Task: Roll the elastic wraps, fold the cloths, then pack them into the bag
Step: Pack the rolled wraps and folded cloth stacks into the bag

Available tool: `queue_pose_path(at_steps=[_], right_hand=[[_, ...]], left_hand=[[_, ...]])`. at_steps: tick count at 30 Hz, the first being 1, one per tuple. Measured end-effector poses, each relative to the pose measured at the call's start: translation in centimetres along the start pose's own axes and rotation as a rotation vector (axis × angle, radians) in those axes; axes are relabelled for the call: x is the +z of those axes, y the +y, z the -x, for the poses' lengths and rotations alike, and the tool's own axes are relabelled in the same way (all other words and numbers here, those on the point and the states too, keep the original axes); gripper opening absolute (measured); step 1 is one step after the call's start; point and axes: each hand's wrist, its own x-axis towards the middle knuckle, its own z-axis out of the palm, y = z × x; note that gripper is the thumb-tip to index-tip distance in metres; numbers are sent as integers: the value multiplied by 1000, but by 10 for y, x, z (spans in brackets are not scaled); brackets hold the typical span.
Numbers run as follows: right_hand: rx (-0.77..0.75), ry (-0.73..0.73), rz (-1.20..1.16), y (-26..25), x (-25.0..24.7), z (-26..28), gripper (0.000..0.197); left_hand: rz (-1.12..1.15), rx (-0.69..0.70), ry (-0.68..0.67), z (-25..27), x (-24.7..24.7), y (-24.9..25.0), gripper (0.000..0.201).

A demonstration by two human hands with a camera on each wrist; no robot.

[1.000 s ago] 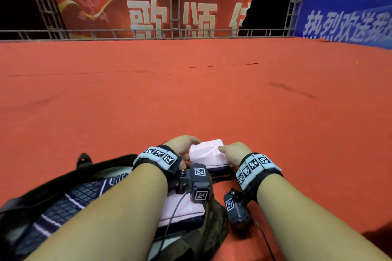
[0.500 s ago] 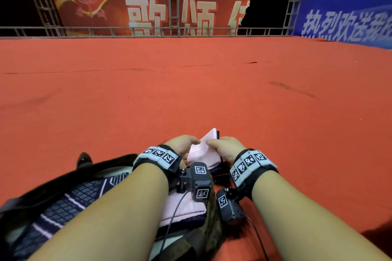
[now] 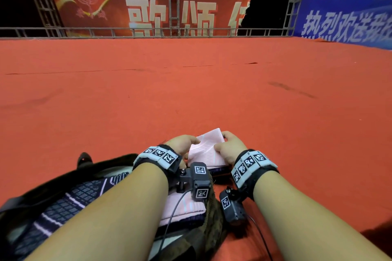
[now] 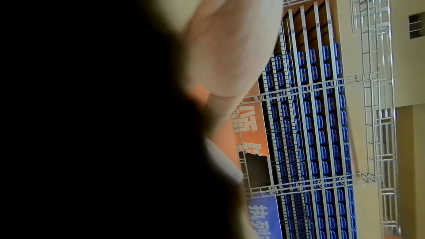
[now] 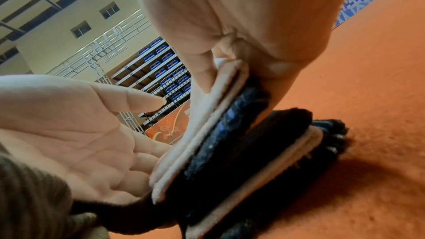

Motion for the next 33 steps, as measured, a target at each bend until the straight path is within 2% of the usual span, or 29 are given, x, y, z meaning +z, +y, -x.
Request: queue_pose_path(at_steps=[6,12,14,15,17,21,24,29,33], right_hand=[[-65,58,-51,-17,-16,13,36],[-152,99,-93,-43,-47,38,34],[-181,115,-104,-52,-57,48,34],[-196,126,-112,-57,-62,54,34],[-226,141,-132,-66,-71,66,34],[-270,157,-157,-82,-82,88,34],[-292,157,-176,-95,-85,104,33],[-313,145,-214,-113,-84,129,29],[-334,117,-248,-124,-79,143,16]], left_hand=[[52,27,26,11,7,14,81],[22,237,65,52,15,32,59],[31,253,64,66,17,36,28],[47,258,64,73,18,37,21],[87,282,20,88,19,40,19],[166,334,-81,118,23,46,32],[148,387,-152,138,22,46,23],[141,512,-144,165,12,45,23],[141,626,-147,183,-6,39,18]])
